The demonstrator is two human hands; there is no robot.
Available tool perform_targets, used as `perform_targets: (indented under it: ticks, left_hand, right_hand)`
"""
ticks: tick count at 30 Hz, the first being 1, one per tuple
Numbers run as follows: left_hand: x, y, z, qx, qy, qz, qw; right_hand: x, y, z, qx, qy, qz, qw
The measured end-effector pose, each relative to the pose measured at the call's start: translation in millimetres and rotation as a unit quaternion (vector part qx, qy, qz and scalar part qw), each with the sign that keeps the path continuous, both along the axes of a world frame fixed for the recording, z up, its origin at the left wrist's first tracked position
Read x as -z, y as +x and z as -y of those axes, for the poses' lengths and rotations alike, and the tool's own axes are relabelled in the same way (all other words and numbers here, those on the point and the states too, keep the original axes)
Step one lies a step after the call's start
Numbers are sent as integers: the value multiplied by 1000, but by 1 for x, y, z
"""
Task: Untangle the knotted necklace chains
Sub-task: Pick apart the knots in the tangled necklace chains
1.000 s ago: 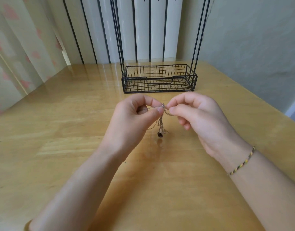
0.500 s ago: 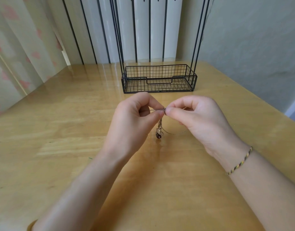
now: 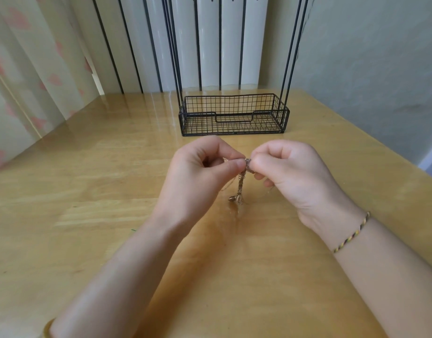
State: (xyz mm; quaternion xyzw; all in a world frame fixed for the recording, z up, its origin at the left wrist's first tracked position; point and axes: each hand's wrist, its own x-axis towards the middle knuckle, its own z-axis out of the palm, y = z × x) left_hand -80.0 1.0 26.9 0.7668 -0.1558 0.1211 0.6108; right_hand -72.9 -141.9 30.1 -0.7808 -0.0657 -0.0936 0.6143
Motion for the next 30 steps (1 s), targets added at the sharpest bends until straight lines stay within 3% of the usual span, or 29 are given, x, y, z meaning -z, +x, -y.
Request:
perform_targets:
  ticks: [4, 11, 30]
  left_hand:
    - [0, 0, 0, 24, -41, -55, 997]
    - [-1, -2, 1, 52, -94, -113, 988]
    - [3, -3, 7, 61, -102, -80, 990]
  right_hand:
    - [0, 0, 1, -26, 64, -51, 996]
    - [-2, 3, 4, -59, 91, -93, 990]
    - [-4, 4, 9, -74, 51, -89, 992]
